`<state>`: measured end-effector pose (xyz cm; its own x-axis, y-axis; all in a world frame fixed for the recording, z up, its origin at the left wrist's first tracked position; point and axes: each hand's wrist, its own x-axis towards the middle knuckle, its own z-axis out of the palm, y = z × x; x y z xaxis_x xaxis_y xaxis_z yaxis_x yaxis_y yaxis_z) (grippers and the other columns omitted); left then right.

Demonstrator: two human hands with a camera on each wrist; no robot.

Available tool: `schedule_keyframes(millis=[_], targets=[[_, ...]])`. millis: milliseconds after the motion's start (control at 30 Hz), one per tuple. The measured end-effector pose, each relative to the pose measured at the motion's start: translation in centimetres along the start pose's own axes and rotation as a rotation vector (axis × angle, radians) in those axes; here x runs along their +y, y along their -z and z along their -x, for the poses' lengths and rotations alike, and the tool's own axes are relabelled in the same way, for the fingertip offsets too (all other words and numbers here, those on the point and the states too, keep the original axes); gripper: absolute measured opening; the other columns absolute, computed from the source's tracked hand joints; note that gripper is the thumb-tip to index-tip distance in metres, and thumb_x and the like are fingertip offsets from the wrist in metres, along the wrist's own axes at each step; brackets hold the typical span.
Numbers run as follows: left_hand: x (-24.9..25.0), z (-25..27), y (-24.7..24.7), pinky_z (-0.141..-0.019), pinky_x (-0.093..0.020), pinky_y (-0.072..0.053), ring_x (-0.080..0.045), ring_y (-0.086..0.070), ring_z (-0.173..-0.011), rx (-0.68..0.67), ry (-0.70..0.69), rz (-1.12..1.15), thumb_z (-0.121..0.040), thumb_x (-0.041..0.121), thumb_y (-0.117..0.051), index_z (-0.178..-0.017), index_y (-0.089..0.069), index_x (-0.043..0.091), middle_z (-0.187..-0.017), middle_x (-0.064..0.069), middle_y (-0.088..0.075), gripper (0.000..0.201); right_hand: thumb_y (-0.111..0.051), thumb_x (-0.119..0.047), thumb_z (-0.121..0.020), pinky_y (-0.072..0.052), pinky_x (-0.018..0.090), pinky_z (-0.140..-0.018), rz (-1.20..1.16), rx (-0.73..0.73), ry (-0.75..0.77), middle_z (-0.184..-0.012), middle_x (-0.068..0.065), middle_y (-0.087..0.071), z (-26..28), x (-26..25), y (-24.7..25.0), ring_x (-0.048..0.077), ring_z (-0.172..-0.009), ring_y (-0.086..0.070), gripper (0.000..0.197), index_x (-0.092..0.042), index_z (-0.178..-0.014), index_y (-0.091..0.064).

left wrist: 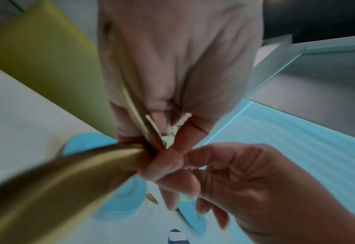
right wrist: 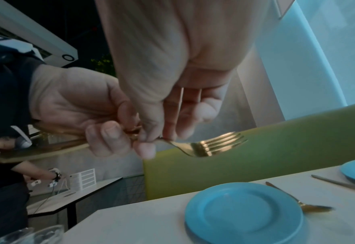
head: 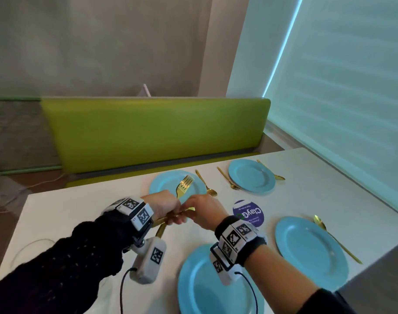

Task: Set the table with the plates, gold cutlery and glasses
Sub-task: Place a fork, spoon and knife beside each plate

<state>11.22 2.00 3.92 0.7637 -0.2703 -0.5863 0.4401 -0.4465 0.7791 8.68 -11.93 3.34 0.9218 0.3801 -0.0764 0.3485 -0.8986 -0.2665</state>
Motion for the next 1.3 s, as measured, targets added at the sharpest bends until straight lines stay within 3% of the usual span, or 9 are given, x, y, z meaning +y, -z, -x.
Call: schedule_keyframes(millis=[267,467,667,800,967,1033,1133,1200,1300], targets=[[-3.3,2.5,3.8,-0.048,-0.026,-0.051,-0.024,-0.063,-0.063,-0.017,0.038,0.103,-0.095,0.002,-0.036,-0.116,-0.048,-0.006,-0.082,-0.021,-0.065,0.026,-0.058,-0.019,-0.089,-0.050,0.034,-0.083,-0.056,0.055,-0.068,-0.105,0.002,-0.065,0.5,-4.7,-1.8,0.020,-0.100,-0.059,0.019,-0.021,-0.101,-0.073],[-4.4,1.1,7.9,-0.047,-0.023,-0.051,-0.023,-0.060,-0.062,0.273,-0.029,0.266,-0.096,0.000,-0.040,-0.115,-0.050,-0.012,-0.074,-0.017,-0.059,0.024,-0.066,-0.021,-0.085,-0.048,0.026,-0.082,-0.296,0.114,-0.293,-0.101,0.003,-0.070,-1.7,-3.5,-3.1,0.019,-0.096,-0.062,0.014,-0.013,-0.094,-0.074],[-5.8,-1.1,11.4,-0.059,-0.025,-0.053,-0.020,-0.059,-0.065,0.379,-0.070,0.463,-0.097,0.004,-0.043,-0.116,-0.051,-0.008,-0.076,-0.013,-0.059,0.024,-0.067,-0.022,-0.085,-0.038,0.010,-0.046,-0.493,0.025,-0.546,-0.074,-0.001,-0.063,-7.7,-1.2,-5.8,0.005,-0.055,-0.052,0.014,-0.012,-0.093,-0.072],[-6.2,-3.2,13.1,-0.059,-0.024,-0.054,-0.019,-0.060,-0.065,0.411,-0.067,0.510,-0.097,0.005,-0.045,-0.114,-0.052,-0.005,-0.077,-0.012,-0.060,0.021,-0.069,-0.023,-0.083,-0.041,0.017,-0.054,-0.547,-0.081,-0.630,-0.079,-0.001,-0.065,-12.3,-0.8,-8.8,0.014,-0.071,-0.058,0.016,-0.012,-0.093,-0.073],[-6.4,-5.6,14.7,-0.062,-0.025,-0.055,-0.017,-0.062,-0.064,0.441,-0.043,0.572,-0.096,0.006,-0.047,-0.108,-0.053,-0.001,-0.077,-0.011,-0.061,0.014,-0.066,-0.021,-0.083,-0.042,0.017,-0.060,-0.607,-0.229,-0.645,-0.068,-0.008,-0.051,-17.0,-1.0,-12.1,0.006,-0.061,-0.047,0.025,-0.012,-0.106,-0.069],[-6.5,-6.3,15.2,-0.067,-0.028,-0.055,-0.018,-0.062,-0.065,0.447,-0.036,0.575,-0.096,0.006,-0.048,-0.105,-0.053,0.000,-0.077,-0.011,-0.062,0.012,-0.066,-0.022,-0.083,-0.044,0.018,-0.061,-0.581,-0.273,-0.679,-0.069,-0.008,-0.050,-18.3,-1.5,-13.0,0.006,-0.061,-0.048,0.004,-0.021,-0.087,-0.065],[-6.7,-7.0,15.6,-0.059,-0.024,-0.055,-0.018,-0.062,-0.063,0.432,-0.034,0.584,-0.097,0.006,-0.047,-0.099,-0.052,0.002,-0.075,-0.011,-0.061,0.007,-0.059,-0.031,-0.088,-0.049,0.024,-0.073,-0.387,-0.303,-0.664,-0.074,-0.003,-0.054,-19.9,-2.3,-14.5,0.014,-0.073,-0.052,0.026,-0.019,-0.065,-0.053],[-6.8,-7.3,15.8,-0.054,-0.021,-0.054,-0.017,-0.061,-0.062,0.426,-0.026,0.589,-0.097,0.005,-0.046,-0.097,-0.052,0.002,-0.074,-0.010,-0.061,0.007,-0.056,-0.036,-0.089,-0.050,0.027,-0.085,-0.285,-0.293,-0.648,-0.087,0.003,-0.062,-20.7,-2.6,-15.1,0.014,-0.082,-0.051,0.027,-0.011,-0.086,-0.067],[-6.9,-8.0,15.9,-0.061,-0.024,-0.055,-0.018,-0.062,-0.063,0.428,-0.016,0.572,-0.096,0.006,-0.047,-0.101,-0.053,0.002,-0.075,-0.010,-0.062,0.008,-0.062,-0.040,-0.085,-0.047,0.020,-0.060,-0.248,-0.340,-0.650,-0.091,0.001,-0.069,-21.3,-2.8,-15.7,0.011,-0.078,-0.058,0.036,-0.010,-0.105,-0.068]])
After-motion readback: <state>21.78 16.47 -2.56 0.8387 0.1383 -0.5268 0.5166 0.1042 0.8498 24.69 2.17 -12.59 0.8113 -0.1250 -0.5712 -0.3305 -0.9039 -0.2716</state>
